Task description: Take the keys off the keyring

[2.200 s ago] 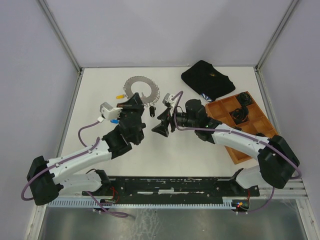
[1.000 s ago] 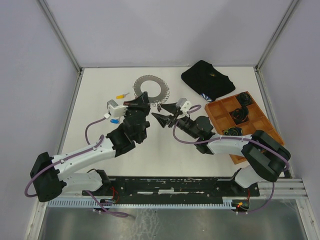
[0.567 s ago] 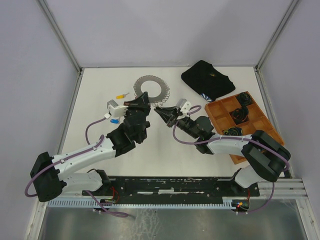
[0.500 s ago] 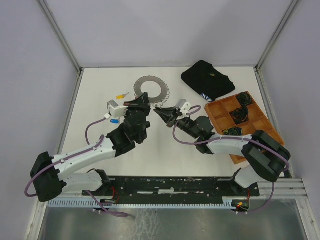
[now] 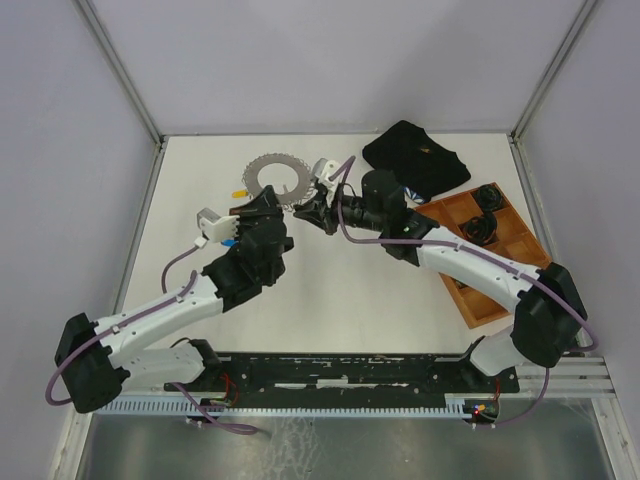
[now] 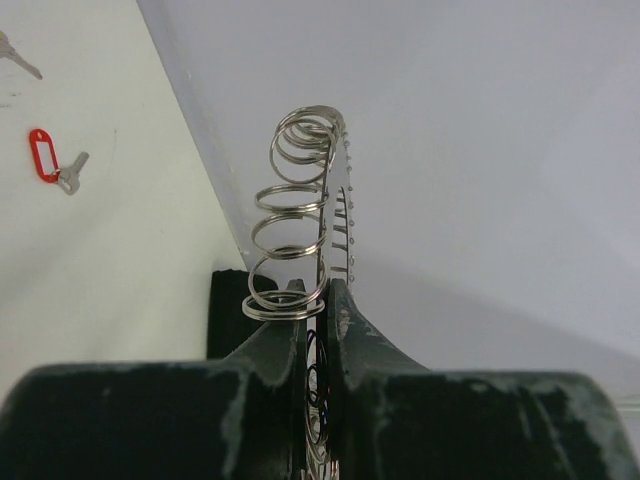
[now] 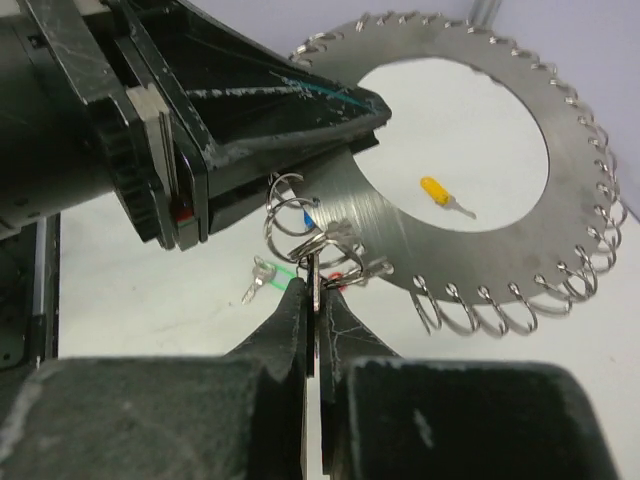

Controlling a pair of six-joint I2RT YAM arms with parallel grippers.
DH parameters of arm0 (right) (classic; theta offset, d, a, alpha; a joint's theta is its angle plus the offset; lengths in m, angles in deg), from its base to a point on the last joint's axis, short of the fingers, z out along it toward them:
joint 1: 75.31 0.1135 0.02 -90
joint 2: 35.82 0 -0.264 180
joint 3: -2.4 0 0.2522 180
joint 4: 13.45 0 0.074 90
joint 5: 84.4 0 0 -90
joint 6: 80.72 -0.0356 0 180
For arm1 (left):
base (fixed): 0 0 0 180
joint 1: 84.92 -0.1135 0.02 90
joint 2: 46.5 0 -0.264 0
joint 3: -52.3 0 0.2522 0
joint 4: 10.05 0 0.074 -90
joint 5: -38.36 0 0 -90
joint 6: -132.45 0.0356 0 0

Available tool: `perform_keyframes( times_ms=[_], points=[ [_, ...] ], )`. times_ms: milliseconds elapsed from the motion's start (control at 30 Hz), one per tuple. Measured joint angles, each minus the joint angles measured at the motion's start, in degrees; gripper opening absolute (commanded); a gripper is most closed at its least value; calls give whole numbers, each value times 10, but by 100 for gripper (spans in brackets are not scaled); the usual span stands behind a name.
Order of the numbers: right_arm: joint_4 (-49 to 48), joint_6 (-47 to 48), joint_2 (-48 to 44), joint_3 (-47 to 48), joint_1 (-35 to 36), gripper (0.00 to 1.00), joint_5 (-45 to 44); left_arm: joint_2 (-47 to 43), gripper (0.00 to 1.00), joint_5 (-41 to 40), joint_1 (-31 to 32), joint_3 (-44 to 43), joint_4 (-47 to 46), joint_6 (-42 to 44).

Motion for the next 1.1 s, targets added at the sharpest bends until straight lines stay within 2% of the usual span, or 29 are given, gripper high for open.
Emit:
perform_keyframes(
  times_ms=[133, 233, 300, 400, 467, 633, 767, 867, 1000, 1100],
  points=[
    [163, 60, 1, 67, -4, 0, 13, -6, 6, 5, -24, 4, 35, -35],
    [255, 103, 18, 107, -5, 0, 16, -4, 11, 47, -39, 19, 51, -56],
    [310, 129, 35, 134, -5, 0, 17, -2, 21, 72, -49, 30, 56, -62],
    [381, 163, 53, 167, -5, 0, 18, -2, 43, 103, -57, 48, 52, -60],
    [435, 182, 57, 186, -4, 0, 21, -3, 54, 112, -67, 61, 42, -55],
    [568, 234, 57, 221, -4, 0, 13, -56, 63, 143, -76, 125, 31, -19],
    [654, 277, 57, 242, -3, 0, 2, -166, 69, 179, -77, 201, 16, 49],
    [706, 316, 57, 257, -3, 0, -8, -256, 73, 234, -77, 275, -63, 157],
    [757, 376, 53, 260, 0, 0, -21, -369, 77, 381, -78, 412, -228, 330],
    [777, 413, 38, 255, 2, 0, -24, -417, 77, 474, -78, 464, -274, 415]
  ],
)
